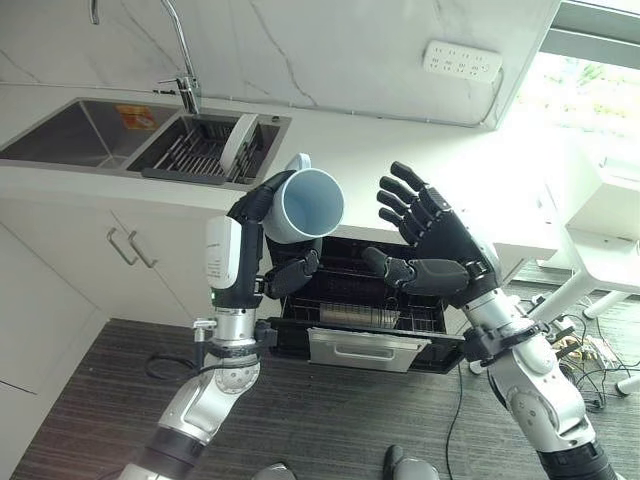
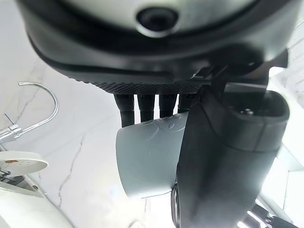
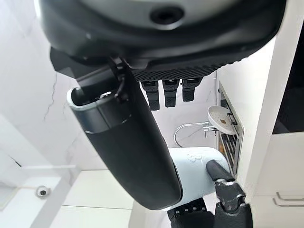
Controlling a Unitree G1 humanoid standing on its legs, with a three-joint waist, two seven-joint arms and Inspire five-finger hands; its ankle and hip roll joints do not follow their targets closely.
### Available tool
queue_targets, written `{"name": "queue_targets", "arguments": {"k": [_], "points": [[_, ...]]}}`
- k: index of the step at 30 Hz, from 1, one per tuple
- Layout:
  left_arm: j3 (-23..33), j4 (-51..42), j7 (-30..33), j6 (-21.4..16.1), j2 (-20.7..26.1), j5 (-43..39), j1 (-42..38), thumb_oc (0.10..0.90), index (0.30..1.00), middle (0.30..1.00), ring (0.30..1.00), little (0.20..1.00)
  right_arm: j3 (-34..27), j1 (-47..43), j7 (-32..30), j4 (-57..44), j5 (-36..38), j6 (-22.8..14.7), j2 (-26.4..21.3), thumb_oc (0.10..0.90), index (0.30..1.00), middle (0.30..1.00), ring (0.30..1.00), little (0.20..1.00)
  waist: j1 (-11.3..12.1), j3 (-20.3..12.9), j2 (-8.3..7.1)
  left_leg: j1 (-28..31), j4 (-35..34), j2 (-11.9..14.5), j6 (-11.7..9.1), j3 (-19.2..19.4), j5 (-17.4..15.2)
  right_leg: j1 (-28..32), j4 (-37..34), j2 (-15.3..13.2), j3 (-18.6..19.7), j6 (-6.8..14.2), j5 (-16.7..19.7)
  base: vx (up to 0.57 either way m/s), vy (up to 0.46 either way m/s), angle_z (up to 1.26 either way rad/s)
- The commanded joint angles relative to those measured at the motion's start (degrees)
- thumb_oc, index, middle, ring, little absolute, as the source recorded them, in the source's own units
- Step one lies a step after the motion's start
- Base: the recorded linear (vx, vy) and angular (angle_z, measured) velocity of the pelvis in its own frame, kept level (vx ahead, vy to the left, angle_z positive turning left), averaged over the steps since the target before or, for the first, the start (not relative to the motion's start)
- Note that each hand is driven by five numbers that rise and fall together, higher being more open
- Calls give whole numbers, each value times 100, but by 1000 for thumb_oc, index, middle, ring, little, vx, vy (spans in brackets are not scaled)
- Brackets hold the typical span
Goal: Place the dishes in the dishwasher.
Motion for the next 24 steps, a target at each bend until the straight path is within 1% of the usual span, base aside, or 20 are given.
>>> {"name": "queue_targets", "arguments": {"k": [1,13,18,24], "points": [[19,-328,400,-306,-50,24,-729,400,300,300,300,300,-217,-642,-71,-605,149,-437,139,800,900,900,900,900,12,-303,28,429,-149,8,-15,-350,-1097,235,260,136,-88,330,-982,0,0,0],[-171,-450,299,-260,-141,-162,-796,400,300,300,300,300,29,-776,-259,-479,-167,-363,271,800,900,900,900,900,19,-364,77,468,-149,-15,-23,-352,-1101,304,260,168,-62,286,-1048,-2,2,-1],[-241,-506,209,-232,-146,-219,-836,400,300,300,300,300,85,-867,-318,-443,-141,-352,301,800,900,900,900,900,30,-362,81,479,-149,-32,-15,-360,-1110,313,260,165,-72,288,-1050,0,0,0],[-402,-478,148,-235,-172,-210,-901,400,300,300,300,300,253,-1020,-300,-397,-214,-242,362,800,900,900,900,900,40,-357,82,492,-149,-36,-5,-348,-1112,312,260,172,-70,282,-1043,0,0,0]]}}
